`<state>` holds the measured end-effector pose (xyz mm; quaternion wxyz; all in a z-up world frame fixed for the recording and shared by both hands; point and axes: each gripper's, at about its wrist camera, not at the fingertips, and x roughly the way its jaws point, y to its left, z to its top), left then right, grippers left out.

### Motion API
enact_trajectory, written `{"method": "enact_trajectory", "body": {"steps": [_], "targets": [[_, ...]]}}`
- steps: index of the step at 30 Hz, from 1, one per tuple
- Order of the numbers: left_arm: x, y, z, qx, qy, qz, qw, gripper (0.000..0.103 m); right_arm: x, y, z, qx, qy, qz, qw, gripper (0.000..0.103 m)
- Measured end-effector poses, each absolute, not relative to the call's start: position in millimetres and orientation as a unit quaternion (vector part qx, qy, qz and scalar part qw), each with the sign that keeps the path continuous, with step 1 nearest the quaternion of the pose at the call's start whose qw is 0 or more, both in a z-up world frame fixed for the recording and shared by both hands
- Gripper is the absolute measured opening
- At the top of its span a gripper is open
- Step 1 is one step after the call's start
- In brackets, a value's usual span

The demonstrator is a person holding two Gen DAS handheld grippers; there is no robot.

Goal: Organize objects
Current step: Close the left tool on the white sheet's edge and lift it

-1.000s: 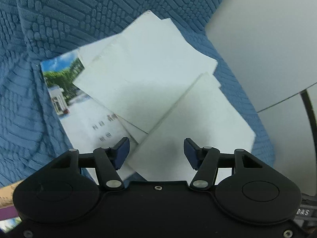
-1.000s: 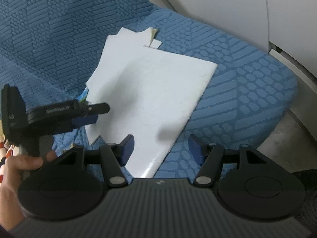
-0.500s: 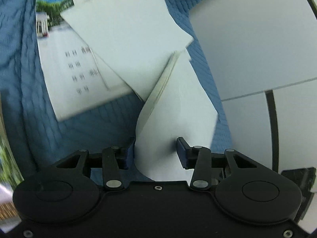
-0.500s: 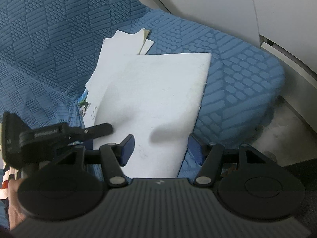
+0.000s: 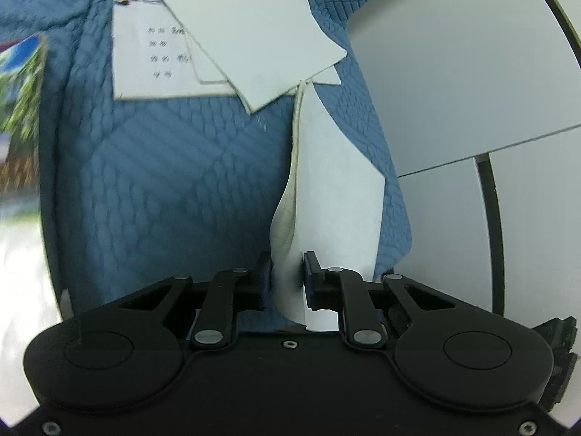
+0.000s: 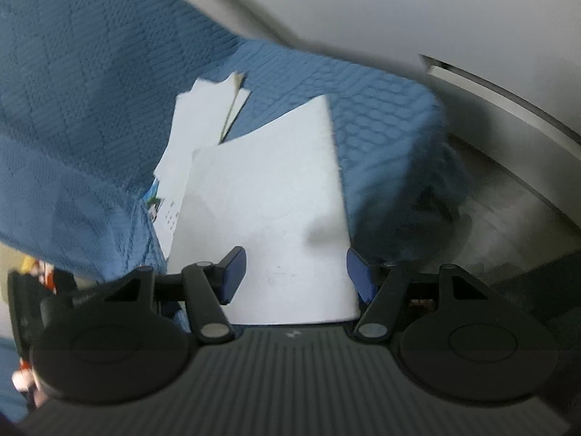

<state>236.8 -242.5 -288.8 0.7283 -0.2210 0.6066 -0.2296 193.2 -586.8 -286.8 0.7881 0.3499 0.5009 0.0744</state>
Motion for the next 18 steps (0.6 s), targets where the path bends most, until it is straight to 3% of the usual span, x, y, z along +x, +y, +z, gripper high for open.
{"method": "enact_trajectory", "body": {"steps": [4, 9, 12, 16, 18], "targets": [[211.4, -236.1, -286.9, -0.247, 0.600, -0.213, 0.730, 0.015, 168.0, -600.0, -291.4, 0.404, 0.498, 0.050, 0.766, 0.077], [185.0, -221.7, -291.3, -0.291, 0.597, -0.199, 0.721, 0.000, 143.4, -602.1, -323.1, 0.486, 0.501, 0.027, 0.716, 0.077], [181.4, -215.6, -299.7, -0.306, 0.599, -0.191, 0.715, 0.000, 136.1, -605.6, -348.1, 0.562, 0.479, 0.023, 0.674, 0.074], [176.8, -212.2, -304.4, -0.323, 0.596, -0.191, 0.710, 0.000, 139.0, -617.6, -364.1, 0.593, 0.456, 0.001, 0.664, 0.060], [173.6, -213.0, -304.0, -0.330, 0.594, -0.195, 0.707, 0.008, 140.3, -625.8, -365.2, 0.597, 0.441, -0.010, 0.670, 0.060]]}}
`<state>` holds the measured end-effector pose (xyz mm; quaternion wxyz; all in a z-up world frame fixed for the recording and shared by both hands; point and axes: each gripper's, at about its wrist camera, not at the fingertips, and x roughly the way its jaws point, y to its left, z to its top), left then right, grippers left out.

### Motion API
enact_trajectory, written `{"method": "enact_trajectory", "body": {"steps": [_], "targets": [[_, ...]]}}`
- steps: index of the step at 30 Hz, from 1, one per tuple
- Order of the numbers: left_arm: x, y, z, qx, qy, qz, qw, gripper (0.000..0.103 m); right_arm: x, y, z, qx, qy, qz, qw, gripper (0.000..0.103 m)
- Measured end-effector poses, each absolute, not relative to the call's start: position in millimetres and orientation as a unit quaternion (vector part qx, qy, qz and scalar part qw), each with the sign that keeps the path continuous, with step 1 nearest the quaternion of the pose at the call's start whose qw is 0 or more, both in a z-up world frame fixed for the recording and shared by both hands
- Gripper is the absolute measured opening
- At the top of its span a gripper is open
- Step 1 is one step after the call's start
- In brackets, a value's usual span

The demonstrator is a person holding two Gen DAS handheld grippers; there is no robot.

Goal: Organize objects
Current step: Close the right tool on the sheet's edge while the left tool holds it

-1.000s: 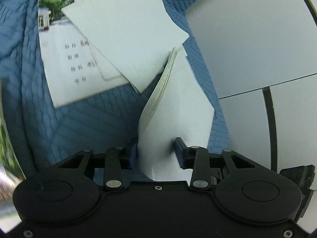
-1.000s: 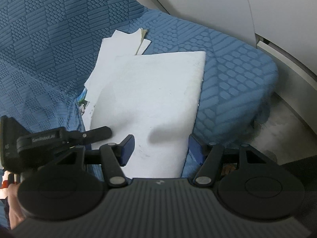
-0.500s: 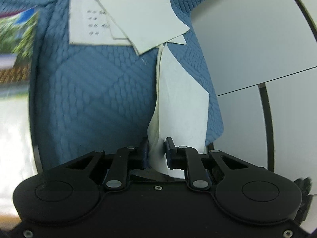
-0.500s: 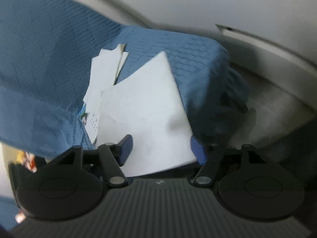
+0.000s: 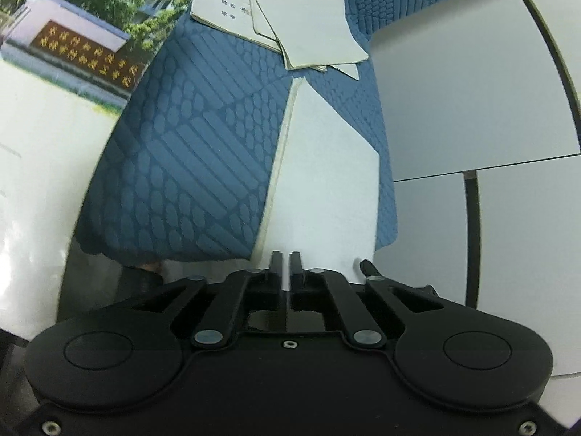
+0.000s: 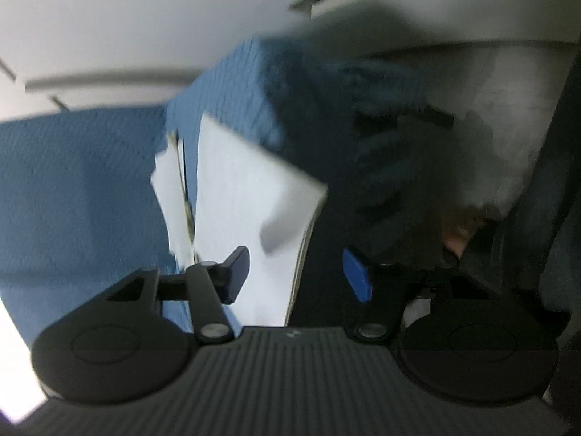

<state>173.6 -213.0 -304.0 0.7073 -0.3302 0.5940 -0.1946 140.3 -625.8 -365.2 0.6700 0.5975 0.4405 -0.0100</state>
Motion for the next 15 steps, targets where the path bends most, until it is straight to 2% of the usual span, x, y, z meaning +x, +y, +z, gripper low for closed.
{"method": "enact_trajectory", "body": {"steps": [1, 2, 3, 4, 5, 7, 9, 15], "targets": [[171.5, -213.4, -303.2, -0.333, 0.593, -0.194, 0.708, 0.011, 143.5, -628.5, -364.3, 0.597, 0.434, -0.014, 0.675, 0.057], [169.9, -213.9, -303.5, -0.335, 0.592, -0.192, 0.708, 0.020, 144.9, -631.4, -363.6, 0.593, 0.431, -0.018, 0.680, 0.055], [167.7, -213.8, -303.4, -0.339, 0.591, -0.190, 0.707, 0.039, 146.7, -633.7, -362.5, 0.591, 0.428, -0.020, 0.684, 0.047], [165.1, -213.7, -303.7, -0.345, 0.590, -0.189, 0.705, 0.048, 147.8, -635.1, -362.0, 0.591, 0.424, -0.018, 0.686, 0.033], [162.9, -213.9, -304.1, -0.349, 0.590, -0.188, 0.703, 0.060, 148.0, -636.4, -361.6, 0.591, 0.423, -0.016, 0.687, 0.031], [157.9, -215.7, -305.5, -0.357, 0.590, -0.188, 0.699, 0.065, 147.1, -637.8, -359.4, 0.589, 0.422, -0.013, 0.689, 0.022], [152.4, -217.0, -312.4, -0.387, 0.593, -0.186, 0.681, 0.077, 146.4, -636.2, -352.0, 0.574, 0.417, -0.003, 0.705, 0.017], [139.4, -228.8, -338.7, -0.489, 0.590, -0.197, 0.612, 0.078, 140.7, -631.6, -330.7, 0.568, 0.420, 0.022, 0.708, 0.009]]}}
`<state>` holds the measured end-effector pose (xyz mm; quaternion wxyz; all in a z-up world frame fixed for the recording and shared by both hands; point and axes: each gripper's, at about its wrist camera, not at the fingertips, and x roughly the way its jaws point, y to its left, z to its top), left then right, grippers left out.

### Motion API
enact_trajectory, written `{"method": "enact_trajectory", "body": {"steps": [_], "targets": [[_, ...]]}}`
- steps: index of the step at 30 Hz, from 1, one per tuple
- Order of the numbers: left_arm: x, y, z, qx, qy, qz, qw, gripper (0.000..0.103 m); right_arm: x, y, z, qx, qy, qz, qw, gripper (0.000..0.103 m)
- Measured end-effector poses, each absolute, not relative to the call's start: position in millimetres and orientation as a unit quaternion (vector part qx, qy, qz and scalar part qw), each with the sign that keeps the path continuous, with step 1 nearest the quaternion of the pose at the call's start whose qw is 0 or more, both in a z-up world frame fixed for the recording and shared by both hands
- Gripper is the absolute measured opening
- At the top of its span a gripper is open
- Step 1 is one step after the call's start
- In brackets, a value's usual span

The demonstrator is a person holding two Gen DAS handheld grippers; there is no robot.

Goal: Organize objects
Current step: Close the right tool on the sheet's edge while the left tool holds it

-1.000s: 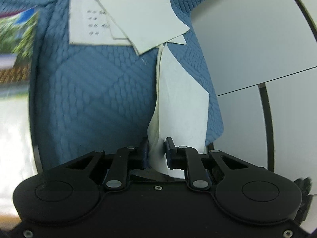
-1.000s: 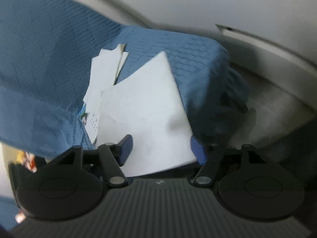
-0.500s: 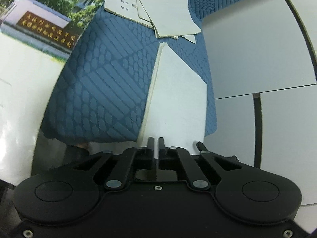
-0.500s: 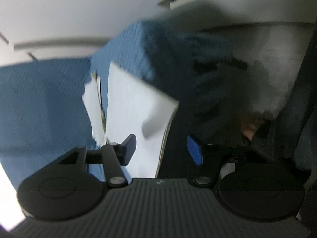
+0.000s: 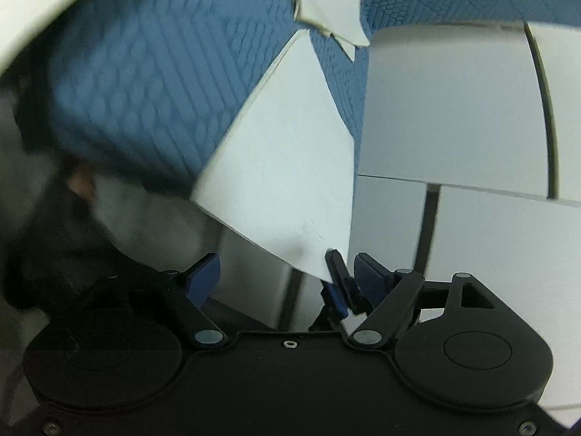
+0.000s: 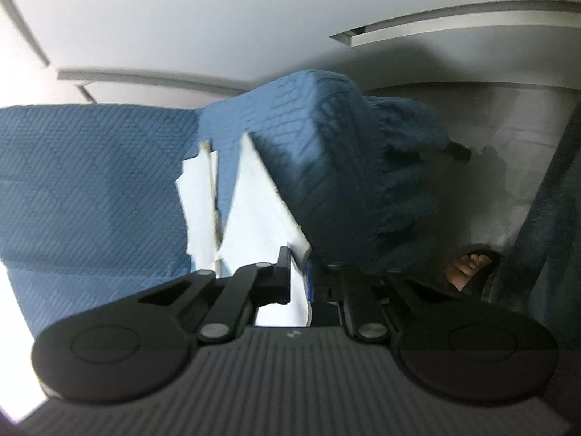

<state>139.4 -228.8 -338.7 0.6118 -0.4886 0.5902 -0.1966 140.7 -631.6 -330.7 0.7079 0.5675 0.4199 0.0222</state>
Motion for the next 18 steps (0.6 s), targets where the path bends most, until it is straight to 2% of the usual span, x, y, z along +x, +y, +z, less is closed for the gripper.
{"method": "enact_trajectory", "body": {"steps": [4, 8, 10, 12, 13, 15, 16, 18], "targets": [[141.9, -233.1, -355.1, -0.550, 0.572, -0.211, 0.571, 0.076, 137.3, -629.0, -315.3, 0.559, 0.421, 0.033, 0.713, 0.006], [143.8, -225.7, -367.0, -0.589, 0.559, -0.199, 0.549, 0.063, 135.7, -625.3, -301.6, 0.550, 0.420, 0.043, 0.721, 0.005], [145.6, -220.9, -368.5, -0.587, 0.558, -0.191, 0.555, 0.055, 135.0, -624.4, -296.4, 0.548, 0.420, 0.046, 0.722, 0.005], [147.3, -217.6, -373.4, -0.595, 0.555, -0.187, 0.551, 0.038, 134.6, -624.4, -292.6, 0.545, 0.421, 0.051, 0.724, 0.004], [146.4, -216.3, -374.3, -0.598, 0.552, -0.186, 0.551, 0.035, 134.6, -623.6, -291.0, 0.541, 0.422, 0.052, 0.725, 0.004], [146.4, -212.4, -378.4, -0.595, 0.550, -0.183, 0.557, 0.018, 135.4, -622.1, -289.2, 0.535, 0.425, 0.055, 0.728, 0.004], [146.2, -211.2, -380.6, -0.592, 0.552, -0.183, 0.557, 0.017, 135.5, -621.6, -288.9, 0.532, 0.425, 0.055, 0.730, 0.004], [146.2, -209.9, -379.9, -0.590, 0.550, -0.189, 0.561, 0.009, 135.4, -620.2, -288.6, 0.525, 0.427, 0.051, 0.735, 0.004]]}}
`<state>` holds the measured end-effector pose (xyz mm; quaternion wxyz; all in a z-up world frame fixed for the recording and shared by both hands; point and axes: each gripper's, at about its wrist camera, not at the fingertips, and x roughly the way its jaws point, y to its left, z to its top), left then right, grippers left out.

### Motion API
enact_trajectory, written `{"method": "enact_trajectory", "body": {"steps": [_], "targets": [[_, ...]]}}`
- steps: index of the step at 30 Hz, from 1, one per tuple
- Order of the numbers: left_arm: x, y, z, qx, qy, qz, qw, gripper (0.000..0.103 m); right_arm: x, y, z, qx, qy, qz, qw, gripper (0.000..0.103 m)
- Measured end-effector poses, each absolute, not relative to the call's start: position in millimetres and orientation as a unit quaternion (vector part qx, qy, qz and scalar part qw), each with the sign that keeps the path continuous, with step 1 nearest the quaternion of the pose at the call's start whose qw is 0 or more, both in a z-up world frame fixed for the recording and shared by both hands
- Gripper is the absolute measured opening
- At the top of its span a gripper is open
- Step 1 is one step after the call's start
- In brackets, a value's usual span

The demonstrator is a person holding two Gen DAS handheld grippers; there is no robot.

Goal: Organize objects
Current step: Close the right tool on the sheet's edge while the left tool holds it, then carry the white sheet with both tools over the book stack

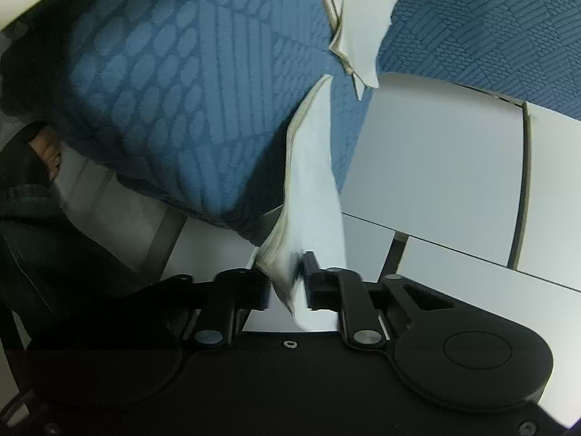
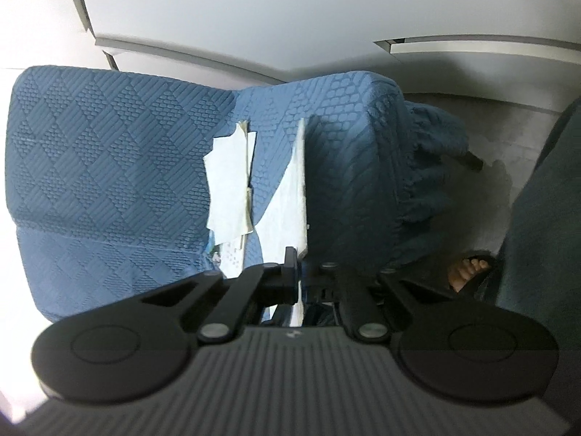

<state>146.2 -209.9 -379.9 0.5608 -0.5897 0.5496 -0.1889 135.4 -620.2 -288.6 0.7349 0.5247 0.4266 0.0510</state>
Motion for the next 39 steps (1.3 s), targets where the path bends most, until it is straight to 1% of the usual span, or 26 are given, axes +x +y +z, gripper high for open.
{"method": "enact_trajectory", "body": {"steps": [5, 8, 10, 16, 24, 31, 35, 39], "targets": [[155.2, -206.6, -346.9, -0.555, 0.541, -0.202, 0.599, 0.009, 134.5, -615.0, -278.6, 0.490, 0.429, 0.048, 0.758, 0.004], [158.9, -200.4, -322.0, -0.542, 0.530, -0.213, 0.617, 0.006, 135.3, -611.7, -262.3, 0.474, 0.418, 0.060, 0.773, 0.005], [160.9, -194.4, -303.7, -0.536, 0.522, -0.218, 0.627, 0.006, 137.0, -608.8, -248.7, 0.465, 0.407, 0.070, 0.783, 0.005], [172.0, -174.9, -256.4, -0.533, 0.495, -0.236, 0.645, 0.006, 143.8, -597.8, -210.5, 0.466, 0.387, 0.108, 0.788, 0.005], [176.8, -128.0, -199.1, -0.518, 0.473, -0.241, 0.671, 0.006, 151.2, -565.9, -167.9, 0.463, 0.380, 0.158, 0.785, 0.005], [173.7, -82.0, -164.9, -0.508, 0.464, -0.219, 0.692, 0.007, 159.7, -526.2, -142.4, 0.449, 0.402, 0.197, 0.774, 0.006], [169.2, -54.3, -147.7, -0.503, 0.455, -0.208, 0.705, 0.008, 163.7, -502.6, -136.2, 0.441, 0.412, 0.218, 0.767, 0.006], [168.4, -29.7, -141.4, -0.498, 0.447, -0.198, 0.716, 0.009, 162.7, -476.3, -134.2, 0.435, 0.420, 0.237, 0.760, 0.006]]}}
